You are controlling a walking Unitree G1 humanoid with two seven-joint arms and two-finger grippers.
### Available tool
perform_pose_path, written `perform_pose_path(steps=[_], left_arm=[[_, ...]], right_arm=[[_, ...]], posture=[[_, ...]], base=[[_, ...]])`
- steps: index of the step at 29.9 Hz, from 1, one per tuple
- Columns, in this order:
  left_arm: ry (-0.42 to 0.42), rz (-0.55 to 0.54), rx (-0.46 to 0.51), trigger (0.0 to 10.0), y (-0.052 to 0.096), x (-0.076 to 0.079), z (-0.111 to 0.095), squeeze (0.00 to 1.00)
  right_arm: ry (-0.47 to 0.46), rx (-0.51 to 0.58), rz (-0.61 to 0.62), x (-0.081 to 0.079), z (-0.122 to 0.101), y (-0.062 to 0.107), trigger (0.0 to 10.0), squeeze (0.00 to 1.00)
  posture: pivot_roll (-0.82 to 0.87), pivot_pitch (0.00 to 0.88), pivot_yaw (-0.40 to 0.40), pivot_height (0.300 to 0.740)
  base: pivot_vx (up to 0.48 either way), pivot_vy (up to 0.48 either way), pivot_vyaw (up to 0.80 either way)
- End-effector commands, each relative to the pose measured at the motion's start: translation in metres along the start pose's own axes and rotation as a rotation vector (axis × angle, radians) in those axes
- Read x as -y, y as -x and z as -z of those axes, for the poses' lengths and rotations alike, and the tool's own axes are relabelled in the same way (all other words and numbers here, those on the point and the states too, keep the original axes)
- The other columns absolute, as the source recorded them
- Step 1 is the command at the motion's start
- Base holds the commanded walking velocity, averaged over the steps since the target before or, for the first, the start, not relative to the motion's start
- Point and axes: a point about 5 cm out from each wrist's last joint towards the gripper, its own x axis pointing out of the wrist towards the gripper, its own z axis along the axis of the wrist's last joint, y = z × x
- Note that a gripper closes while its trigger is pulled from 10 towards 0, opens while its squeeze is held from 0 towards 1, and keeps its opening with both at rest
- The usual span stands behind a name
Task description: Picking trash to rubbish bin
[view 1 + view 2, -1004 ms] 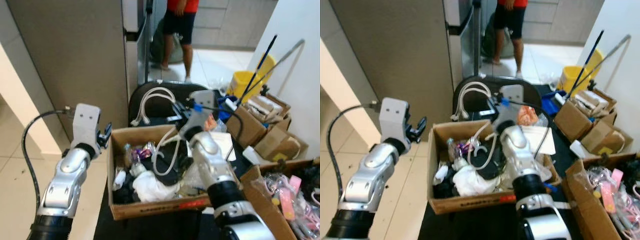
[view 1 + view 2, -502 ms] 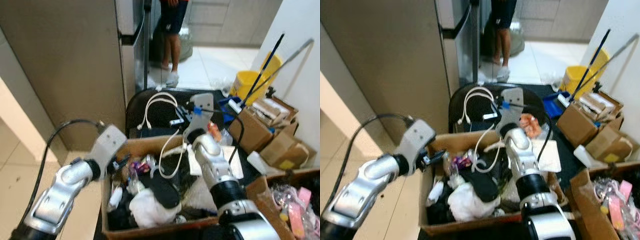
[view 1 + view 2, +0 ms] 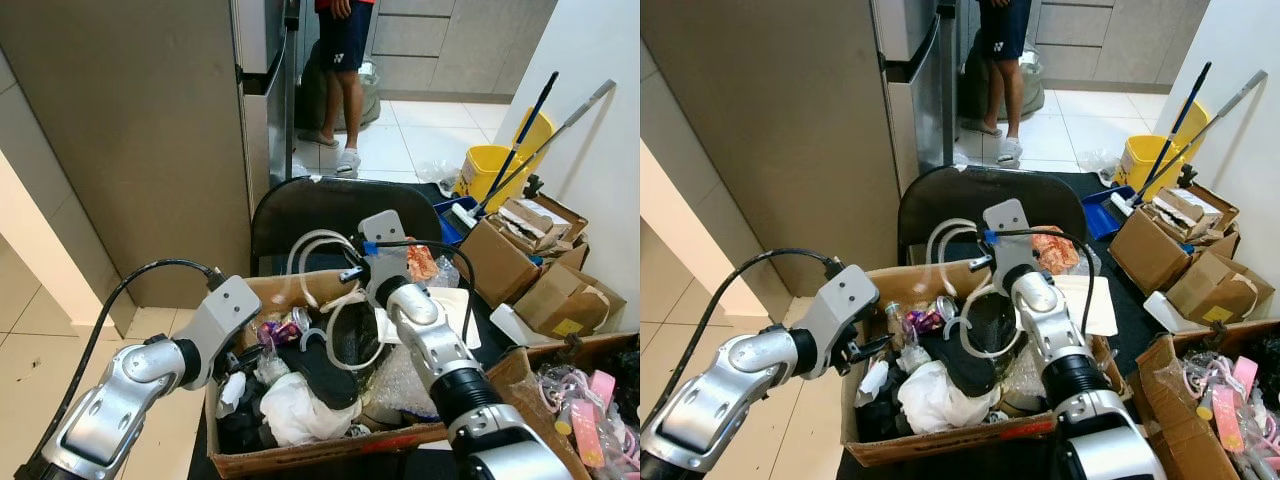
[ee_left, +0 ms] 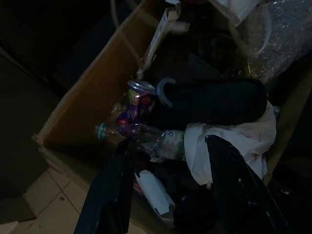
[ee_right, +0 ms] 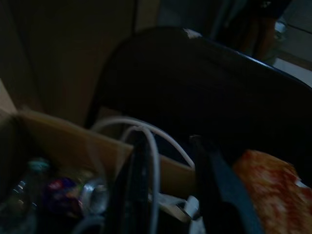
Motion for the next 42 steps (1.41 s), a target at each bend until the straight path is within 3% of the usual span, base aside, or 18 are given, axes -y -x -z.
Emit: perform_pose_path(steps=[1, 2, 3, 5, 10, 11, 15, 16, 17, 18, 19, 20, 22, 25, 31, 35, 38, 42], left_arm=[[-0.02, -0.008, -0.024, 10.0, 0.001, -0.002, 0.001, 0.0], [-0.021, -0.012, -0.024, 10.0, 0.0, -0.002, 0.001, 0.0], [-0.019, -0.03, -0.024, 10.0, 0.0, -0.004, 0.001, 0.0], [-0.013, -0.043, -0.023, 10.0, -0.001, -0.006, 0.0, 0.0], [-0.013, -0.035, -0.024, 10.0, -0.001, -0.005, -0.001, 0.0], [-0.012, -0.046, -0.02, 10.0, -0.002, -0.006, -0.002, 0.0], [-0.01, -0.068, -0.007, 10.0, -0.002, -0.007, -0.003, 0.0], [-0.001, -0.112, 0.008, 10.0, -0.003, -0.012, -0.005, 0.0], [-0.001, -0.112, 0.008, 10.0, -0.003, -0.012, -0.005, 0.0], [0.033, -0.23, 0.049, 10.0, -0.003, -0.024, -0.01, 0.0], [0.05, -0.274, 0.062, 10.0, -0.003, -0.028, -0.011, 0.0], [0.105, -0.409, 0.109, 10.0, -0.003, -0.041, -0.015, 0.0], [0.137, -0.478, 0.14, 10.0, -0.003, -0.046, -0.018, 0.0], [0.149, -0.509, 0.171, 10.0, -0.003, -0.047, -0.021, 0.0], [0.076, -0.515, 0.172, 10.0, -0.01, -0.041, -0.026, 0.0], [0.074, -0.532, 0.189, 10.0, -0.011, -0.043, -0.028, 0.0], [0.108, -0.586, 0.228, 10.0, -0.01, -0.049, -0.032, 0.0], [0.106, -0.593, 0.234, 10.0, -0.01, -0.05, -0.032, 0.0]], right_arm=[[-0.002, -0.02, 0.016, 0.004, 0.004, 0.002, 10.0, 0.8], [-0.013, -0.016, 0.023, 0.006, 0.003, 0.002, 10.0, 0.8], [-0.059, 0.003, 0.043, 0.01, -0.001, 0.003, 10.0, 0.0], [-0.102, 0.026, 0.055, 0.015, -0.004, 0.004, 10.0, 0.0], [-0.089, 0.012, -0.043, 0.011, -0.003, 0.005, 10.0, 0.0], [-0.134, -0.074, -0.103, 0.007, 0.004, 0.006, 10.0, 0.0], [-0.15, -0.095, -0.134, 0.007, 0.007, 0.009, 10.0, 0.0], [-0.184, -0.08, -0.059, 0.016, 0.006, 0.009, 10.0, 0.0], [-0.184, -0.08, -0.059, 0.016, 0.006, 0.009, 10.0, 0.0], [-0.261, -0.063, 0.121, 0.036, 0.009, 0.013, 10.0, 0.0], [-0.285, -0.071, 0.185, 0.043, 0.012, 0.016, 10.0, 0.0], [-0.256, -0.044, 0.252, 0.052, 0.015, 0.024, 10.0, 0.0], [-0.255, -0.035, 0.274, 0.054, 0.018, 0.028, 10.0, 0.0], [-0.288, -0.04, 0.303, 0.055, 0.022, 0.032, 10.0, 0.0], [-0.338, -0.06, 0.391, 0.051, 0.036, 0.051, 10.0, 0.0], [-0.339, -0.063, 0.423, 0.05, 0.04, 0.057, 10.0, 0.0], [-0.426, -0.088, 0.509, 0.05, 0.053, 0.069, 10.0, 0.0], [-0.423, -0.093, 0.517, 0.049, 0.053, 0.072, 10.0, 0.0]], posture=[[0.1, 0.093, 0.003, 0.74], [0.1, 0.093, 0.003, 0.74], [0.09, 0.092, 0.004, 0.74], [0.09, 0.093, 0.005, 0.74], [0.09, 0.091, 0.006, 0.74], [0.09, 0.091, 0.006, 0.74], [0.09, 0.09, 0.004, 0.74], [0.09, 0.09, 0.004, 0.74], [0.09, 0.09, 0.004, 0.74], [0.08, 0.085, 0.004, 0.74], [0.08, 0.084, 0.004, 0.74], [0.08, 0.083, 0.004, 0.74], [0.08, 0.078, 0.004, 0.74], [0.08, 0.079, 0.008, 0.74], [0.06, 0.07, 0.027, 0.74], [0.06, 0.067, 0.028, 0.74], [0.06, 0.063, 0.029, 0.74], [0.06, 0.061, 0.028, 0.74]], base=[[0.0, 0.0, 0.0], [0.0, 0.0, 0.0], [0.0, 0.0, 0.0], [0.0, 0.0, 0.0], [0.0, 0.0, 0.0], [0.0, 0.0, 0.0], [0.0, 0.0, 0.0], [0.0, 0.0, 0.0], [0.0, 0.0, 0.0], [0.0, 0.0, 0.0], [0.0, 0.0, 0.0], [0.0, 0.0, 0.0], [0.0, 0.0, 0.0], [0.0, 0.0, -0.16], [0.0, 0.0, -0.8], [0.0, 0.0, -0.8], [0.0, 0.0, -0.8], [0.0, 0.0, -0.8]])
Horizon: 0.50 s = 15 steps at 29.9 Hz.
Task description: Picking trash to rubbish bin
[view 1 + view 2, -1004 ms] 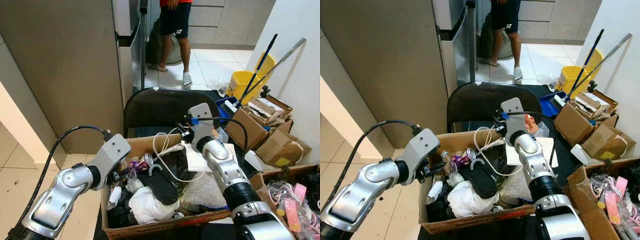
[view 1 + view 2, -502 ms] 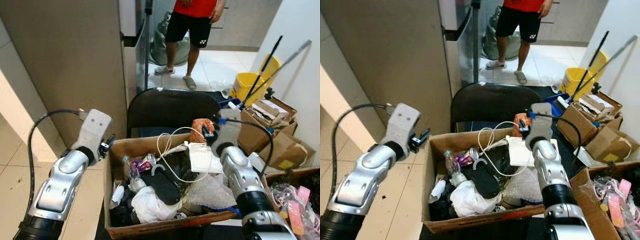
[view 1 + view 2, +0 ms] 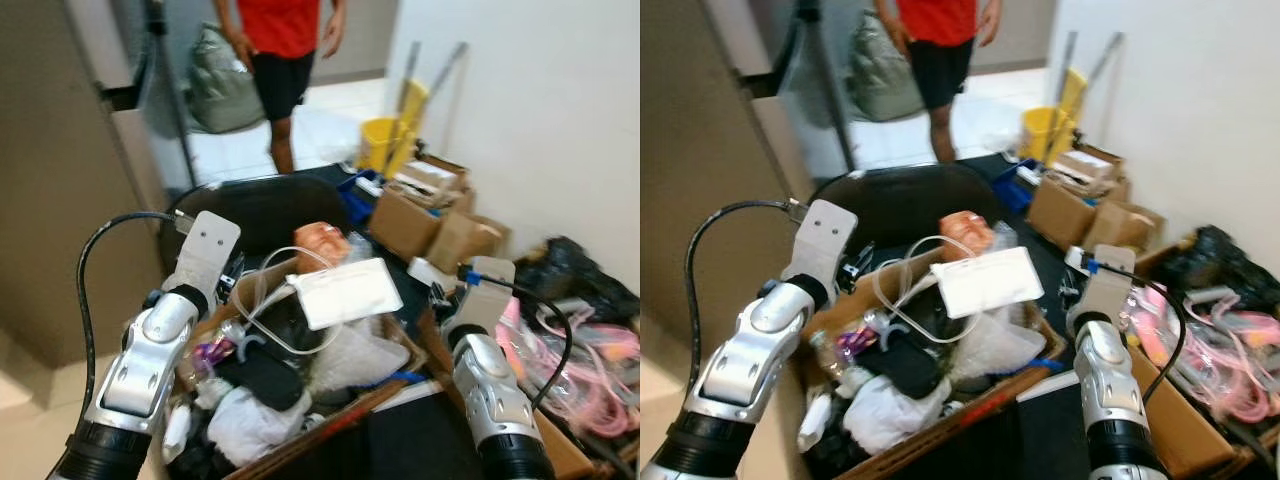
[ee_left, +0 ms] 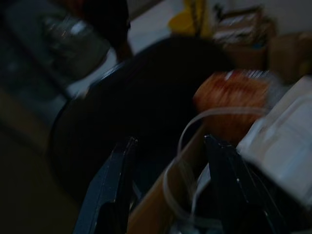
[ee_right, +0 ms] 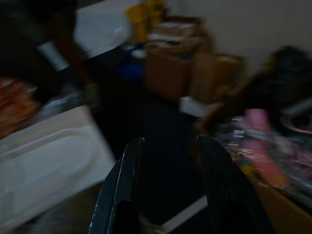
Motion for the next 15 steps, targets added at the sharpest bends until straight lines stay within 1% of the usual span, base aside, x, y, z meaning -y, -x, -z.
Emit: perform_pose_path(steps=[1, 9, 15], left_arm=[[0.0, -0.008, -0.019, 10.0, 0.0003, -0.0006, 0.0062, 0.0], [0.007, -0.006, -0.018, 10.0, 0.0001, 0.0008, 0.0077, 0.0], [0.008, 0.016, -0.012, 10.0, 0.0007, 0.0039, 0.0081, 0.0]], right_arm=[[-0.015, -0.011, 0.023, 0.0016, 0.0017, 0.0034, 10.0, 0.0], [-0.012, -0.008, 0.04, 0.0043, 0.0, 0.0047, 10.0, 0.0], [-0.009, -0.004, 0.052, 0.0056, -0.0026, 0.0056, 10.0, 0.0]], posture=[[0.06, 0.059, 0.025, 0.74], [0.06, 0.056, 0.024, 0.74], [0.06, 0.056, 0.021, 0.74]], base=[[0.0, 0.0, -0.8], [0.0, 0.0, -0.8], [0.0, 0.0, -0.8]])
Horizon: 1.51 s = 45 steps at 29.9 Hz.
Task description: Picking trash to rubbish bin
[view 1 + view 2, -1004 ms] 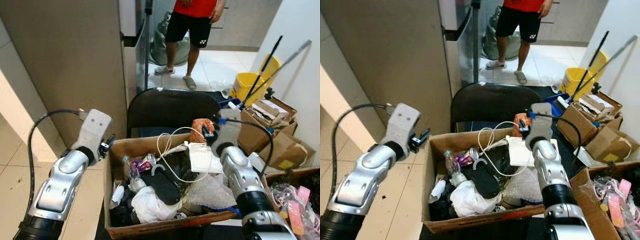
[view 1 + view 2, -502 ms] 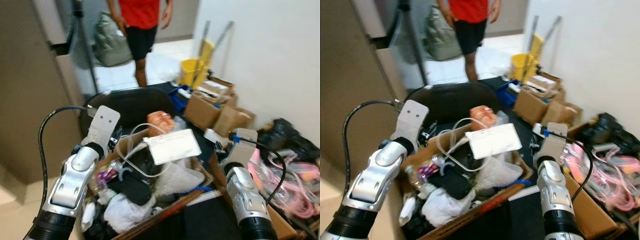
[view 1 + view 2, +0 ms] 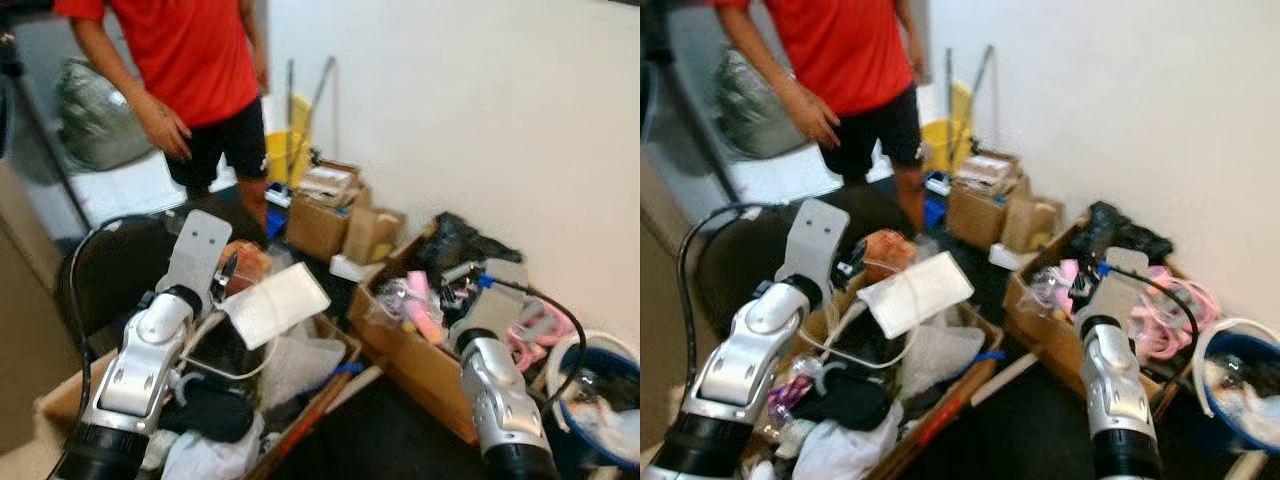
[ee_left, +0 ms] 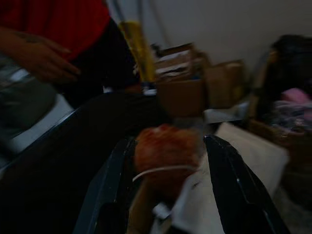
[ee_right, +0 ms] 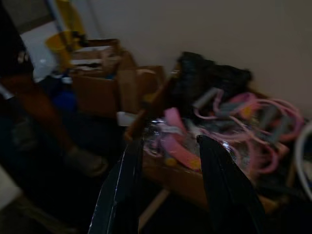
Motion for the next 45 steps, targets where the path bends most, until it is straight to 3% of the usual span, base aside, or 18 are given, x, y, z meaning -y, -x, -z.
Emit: perform_pose_path(steps=[1, 45], left_arm=[[-0.003, 0.026, -0.011, 10.0, 0.001, 0.0051, 0.004, 0.0], [-0.01, 0.094, -0.022, 10.0, 0.0025, 0.0133, 0.0062, 0.0]], right_arm=[[0.0, -0.016, 0.008, -0.0005, 0.0022, 0.0019, 10.0, 0.0], [0.009, -0.039, 0.027, -0.0042, 0.0076, 0.0064, 10.0, 0.0]], posture=[[0.06, 0.056, 0.021, 0.74], [0.06, 0.072, 0.019, 0.74]], base=[[0.0, 0.0, -0.8], [0.0, 0.0, -0.8]])
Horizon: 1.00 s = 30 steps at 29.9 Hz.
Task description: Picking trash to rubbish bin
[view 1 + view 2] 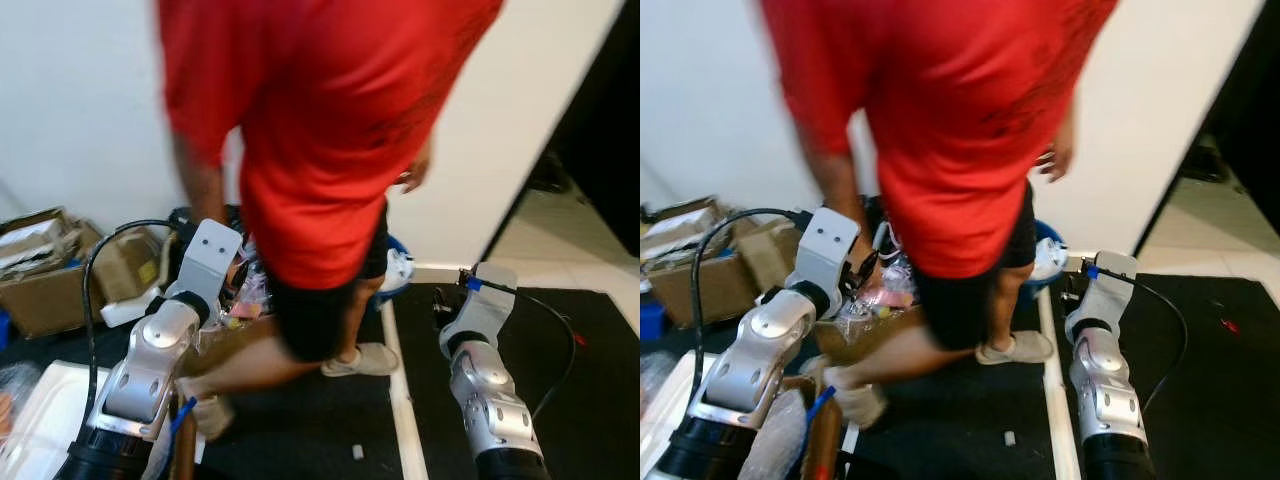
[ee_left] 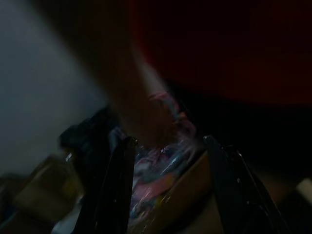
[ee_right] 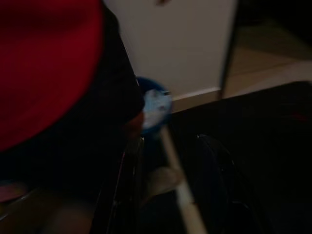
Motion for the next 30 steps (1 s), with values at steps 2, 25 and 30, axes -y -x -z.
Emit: perform_pose_path(steps=[2, 25, 30], left_arm=[[-0.004, 0.007, -0.018, 10.0, 0.0021, 0.0006, 0.0047, 0.0], [0.014, -0.006, -0.025, 10.0, 0.0035, -0.0021, 0.0059, 0.0], [0.019, -0.003, -0.027, 10.0, 0.0031, -0.0009, 0.006, 0.0]], right_arm=[[-0.002, -0.012, 0.003, 0.0001, 0.0024, 0.0018, 10.0, 0.0], [-0.002, -0.016, -0.009, -0.0039, 0.0032, 0.0036, 10.0, 0.0], [0.002, -0.01, -0.019, -0.0049, 0.0017, 0.0035, 10.0, 0.0]], posture=[[0.06, 0.073, 0.019, 0.74], [0.06, 0.079, 0.019, 0.74], [0.06, 0.08, 0.018, 0.74]], base=[[0.0, 0.0, -0.8], [0.0, 0.0, -0.8], [0.0, 0.0, -0.8]])
